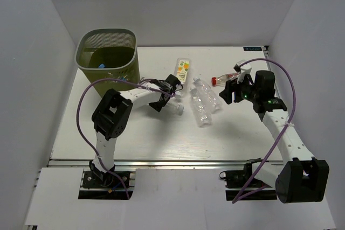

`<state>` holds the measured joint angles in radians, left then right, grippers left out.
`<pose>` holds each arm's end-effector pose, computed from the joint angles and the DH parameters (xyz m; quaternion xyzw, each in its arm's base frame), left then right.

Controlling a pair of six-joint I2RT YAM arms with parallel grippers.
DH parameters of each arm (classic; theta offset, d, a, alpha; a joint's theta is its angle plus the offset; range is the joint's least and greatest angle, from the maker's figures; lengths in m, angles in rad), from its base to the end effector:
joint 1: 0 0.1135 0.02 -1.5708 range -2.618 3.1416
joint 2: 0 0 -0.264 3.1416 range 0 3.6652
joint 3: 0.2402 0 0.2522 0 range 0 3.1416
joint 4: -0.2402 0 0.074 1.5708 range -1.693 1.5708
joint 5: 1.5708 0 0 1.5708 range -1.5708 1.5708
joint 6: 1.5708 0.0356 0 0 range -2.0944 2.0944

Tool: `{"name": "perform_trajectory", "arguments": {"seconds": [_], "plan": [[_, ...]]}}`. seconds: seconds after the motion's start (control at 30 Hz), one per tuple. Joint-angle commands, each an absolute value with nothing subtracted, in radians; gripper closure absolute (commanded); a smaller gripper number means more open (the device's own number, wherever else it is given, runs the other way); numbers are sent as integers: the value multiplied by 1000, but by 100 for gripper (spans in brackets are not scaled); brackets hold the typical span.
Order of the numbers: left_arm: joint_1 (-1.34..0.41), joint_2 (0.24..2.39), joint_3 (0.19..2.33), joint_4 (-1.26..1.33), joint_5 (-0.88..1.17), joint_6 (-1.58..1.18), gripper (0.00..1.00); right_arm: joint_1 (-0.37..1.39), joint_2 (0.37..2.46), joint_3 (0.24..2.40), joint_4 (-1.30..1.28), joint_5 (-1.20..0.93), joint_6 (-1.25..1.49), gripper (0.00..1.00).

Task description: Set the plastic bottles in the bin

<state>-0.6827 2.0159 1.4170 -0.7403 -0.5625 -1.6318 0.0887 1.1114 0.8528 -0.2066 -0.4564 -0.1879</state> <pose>0.3174 -0.2337 0.1619 -0.4646 0.8342 0.0091 0.2971 0.2474 0.0378 0.2980 -0.2319 0.8047 0.1669 0.5204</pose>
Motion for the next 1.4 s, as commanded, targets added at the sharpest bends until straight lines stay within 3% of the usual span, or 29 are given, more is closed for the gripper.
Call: {"name": "perform_trajectory", "arguments": {"seconds": [0.0,0.2,0.33,0.47,0.7,0.87,1.1,1.23,1.37], "plan": [[-690,2025,1425,-767,-549,-1574,34,83,1091,854,-244,-479,-210,31],[-759,1901,1384,-651,-529,-1215,69,77,1117,865,-253,-440,-187,31],[-799,1680,1361,-485,-483,-886,81,63,1155,871,-250,-423,-166,31],[-808,1615,1471,-471,-483,-671,88,54,1209,899,-250,-431,-146,31],[-807,1586,1782,-379,-616,-289,88,54,1315,959,-252,-479,-152,31],[-701,1617,1891,-359,-920,-207,84,54,1321,969,-258,-497,-172,31],[-511,1672,2078,-405,-1080,-235,82,57,1327,959,-259,-506,-193,31],[-431,1701,2089,-504,-1117,-225,74,58,1347,968,-250,-509,-198,31],[-356,1701,2002,-633,-1077,-288,45,66,1400,1014,-271,-535,-199,28]]}}
